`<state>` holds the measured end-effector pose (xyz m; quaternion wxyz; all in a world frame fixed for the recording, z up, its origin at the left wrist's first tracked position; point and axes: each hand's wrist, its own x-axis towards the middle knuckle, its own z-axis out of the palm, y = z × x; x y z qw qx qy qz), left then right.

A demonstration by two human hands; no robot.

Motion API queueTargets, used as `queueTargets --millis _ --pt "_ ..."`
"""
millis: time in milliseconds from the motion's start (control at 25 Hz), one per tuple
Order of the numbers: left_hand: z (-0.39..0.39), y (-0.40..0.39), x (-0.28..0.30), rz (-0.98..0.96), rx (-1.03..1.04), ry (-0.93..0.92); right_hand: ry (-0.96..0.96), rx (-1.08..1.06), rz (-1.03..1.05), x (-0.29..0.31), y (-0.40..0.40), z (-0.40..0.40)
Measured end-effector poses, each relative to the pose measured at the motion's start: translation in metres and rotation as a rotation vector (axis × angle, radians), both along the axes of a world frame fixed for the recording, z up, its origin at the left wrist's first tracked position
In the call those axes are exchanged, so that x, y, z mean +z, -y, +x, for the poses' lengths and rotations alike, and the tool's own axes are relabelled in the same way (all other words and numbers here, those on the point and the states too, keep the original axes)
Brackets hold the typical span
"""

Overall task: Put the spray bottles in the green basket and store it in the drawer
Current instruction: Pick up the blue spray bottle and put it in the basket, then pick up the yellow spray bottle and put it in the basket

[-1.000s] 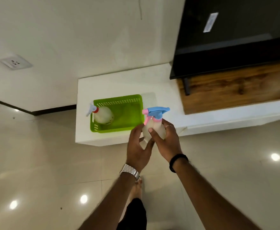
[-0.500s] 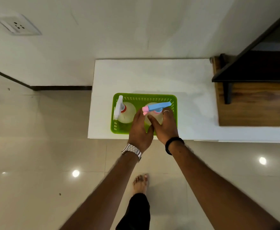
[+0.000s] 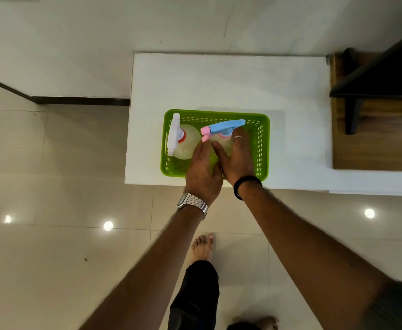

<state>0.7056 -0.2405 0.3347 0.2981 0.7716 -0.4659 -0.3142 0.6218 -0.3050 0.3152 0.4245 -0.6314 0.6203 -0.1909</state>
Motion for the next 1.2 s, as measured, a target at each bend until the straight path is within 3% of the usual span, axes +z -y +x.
queueTargets --millis 200,400,560,680,800,920,1200 --pt "0.000 -0.011 0.019 0.005 -0.080 -0.025 0.026 -0.069 0.040 0.023 -0.011 -0.014" --pt "-0.017 -0.056 0.030 -0.122 -0.101 -0.046 -0.024 -0.066 -0.212 0.046 -0.071 -0.063" --pt "-0.056 -0.085 0.006 0.163 -0.430 -0.035 -0.326 0.117 -0.150 0.037 -0.124 -0.130" --pt "-0.079 -0.091 -0.019 0.365 -0.767 0.174 -0.514 0.198 0.051 0.026 -0.158 -0.185" --pt "-0.123 -0.089 -0.032 0.510 -1.050 0.372 -0.574 0.070 0.256 0.012 -0.199 -0.254" --pt "-0.188 -0.086 -0.033 0.562 -1.185 0.469 -0.558 -0.117 0.387 0.006 -0.244 -0.321" --pt "-0.394 -0.137 -0.014 0.518 -1.158 0.273 -0.466 -0.604 0.550 0.011 -0.369 -0.489"
